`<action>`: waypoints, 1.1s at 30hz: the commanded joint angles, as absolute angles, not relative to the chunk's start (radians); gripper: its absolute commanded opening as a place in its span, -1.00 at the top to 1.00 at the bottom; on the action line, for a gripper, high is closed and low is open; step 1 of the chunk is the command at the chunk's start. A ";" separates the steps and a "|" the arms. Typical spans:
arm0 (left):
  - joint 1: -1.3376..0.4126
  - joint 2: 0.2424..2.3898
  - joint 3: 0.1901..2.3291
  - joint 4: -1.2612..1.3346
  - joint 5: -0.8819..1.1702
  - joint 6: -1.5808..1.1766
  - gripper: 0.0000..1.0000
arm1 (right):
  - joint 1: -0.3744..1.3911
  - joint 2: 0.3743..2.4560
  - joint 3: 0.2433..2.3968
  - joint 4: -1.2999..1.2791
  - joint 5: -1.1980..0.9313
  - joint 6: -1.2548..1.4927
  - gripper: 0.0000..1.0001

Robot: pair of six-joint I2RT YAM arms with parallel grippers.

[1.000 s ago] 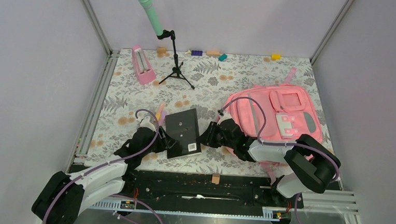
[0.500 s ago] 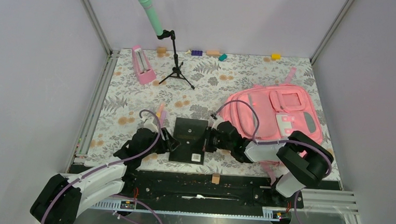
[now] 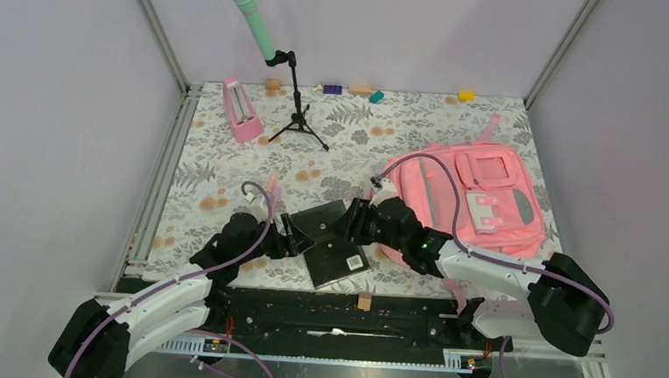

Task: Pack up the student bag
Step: Pick up the book from the center of the board.

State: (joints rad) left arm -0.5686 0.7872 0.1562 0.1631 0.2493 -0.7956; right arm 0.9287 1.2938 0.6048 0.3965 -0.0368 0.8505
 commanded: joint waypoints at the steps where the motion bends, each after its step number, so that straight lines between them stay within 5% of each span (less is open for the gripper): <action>1: -0.569 0.796 0.192 0.112 0.173 -0.845 -0.66 | 0.930 1.249 0.621 0.123 0.127 0.727 -0.29; 9: -0.569 0.861 0.133 0.216 0.164 -0.967 -0.87 | 0.924 1.288 0.556 0.056 0.115 0.677 -0.89; 20: -0.612 1.038 0.108 0.533 0.221 -1.026 -0.75 | 0.920 1.438 0.548 0.302 -0.162 0.746 -0.84; 29: -0.641 0.980 0.106 0.588 0.195 -1.040 -0.16 | 0.920 1.381 0.475 0.587 -0.219 0.890 -0.74; 33: -0.643 0.944 0.101 0.577 0.207 -1.044 -0.05 | 0.920 1.321 0.440 0.696 -0.205 0.940 -0.67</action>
